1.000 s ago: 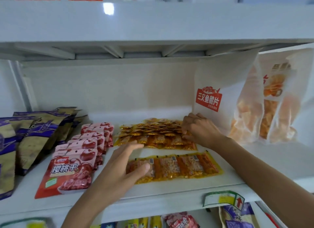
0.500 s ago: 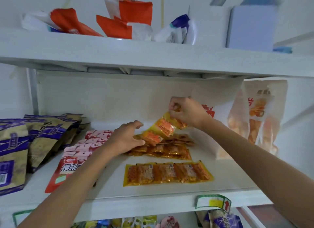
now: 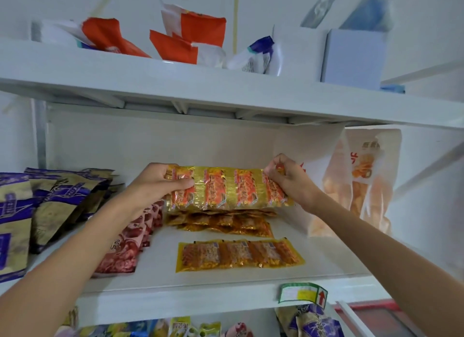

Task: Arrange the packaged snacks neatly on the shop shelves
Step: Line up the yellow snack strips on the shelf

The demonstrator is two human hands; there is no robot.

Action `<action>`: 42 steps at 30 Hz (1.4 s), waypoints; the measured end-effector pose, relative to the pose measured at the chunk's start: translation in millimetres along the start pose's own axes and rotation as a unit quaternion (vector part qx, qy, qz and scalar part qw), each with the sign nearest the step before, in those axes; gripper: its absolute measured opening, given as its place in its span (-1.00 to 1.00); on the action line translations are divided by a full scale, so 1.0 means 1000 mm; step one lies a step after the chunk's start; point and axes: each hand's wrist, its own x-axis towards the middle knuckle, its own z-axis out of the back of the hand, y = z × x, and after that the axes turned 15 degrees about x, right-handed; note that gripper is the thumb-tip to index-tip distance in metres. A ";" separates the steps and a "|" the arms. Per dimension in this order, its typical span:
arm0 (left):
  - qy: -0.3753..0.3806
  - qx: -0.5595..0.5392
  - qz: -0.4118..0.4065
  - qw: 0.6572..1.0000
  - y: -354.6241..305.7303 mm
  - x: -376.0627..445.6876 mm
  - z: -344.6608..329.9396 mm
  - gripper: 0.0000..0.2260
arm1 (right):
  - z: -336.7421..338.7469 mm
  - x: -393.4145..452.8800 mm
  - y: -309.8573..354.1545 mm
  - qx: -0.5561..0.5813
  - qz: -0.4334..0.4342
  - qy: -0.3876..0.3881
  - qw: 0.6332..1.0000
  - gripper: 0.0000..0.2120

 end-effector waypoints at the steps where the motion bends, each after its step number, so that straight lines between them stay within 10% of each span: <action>1: -0.002 -0.007 0.010 1.000 0.001 -0.002 -0.001 -0.78 | -0.003 -0.003 -0.003 0.039 -0.021 -0.007 0.999 -0.81; 10: -0.044 -0.102 0.064 0.992 0.026 -0.016 -0.036 -0.81 | -0.012 -0.039 -0.029 0.354 -0.163 0.006 0.921 -0.64; 21: -0.061 0.018 -0.065 0.996 0.023 -0.022 -0.057 -0.85 | -0.003 -0.072 -0.060 0.206 -0.111 -0.087 0.968 -0.76; 27: -0.196 0.331 -0.185 0.904 0.030 -0.020 -0.064 -0.57 | -0.004 -0.075 -0.075 0.178 -0.074 -0.110 0.975 -0.83; 38: -0.203 0.243 -0.120 0.941 0.030 -0.029 -0.067 -0.83 | -0.003 -0.077 -0.077 0.147 -0.008 -0.078 0.986 -0.91; 42: -0.211 0.231 -0.246 0.917 0.031 -0.035 -0.059 -0.84 | 0.002 -0.088 -0.073 0.092 0.071 -0.050 0.992 -0.88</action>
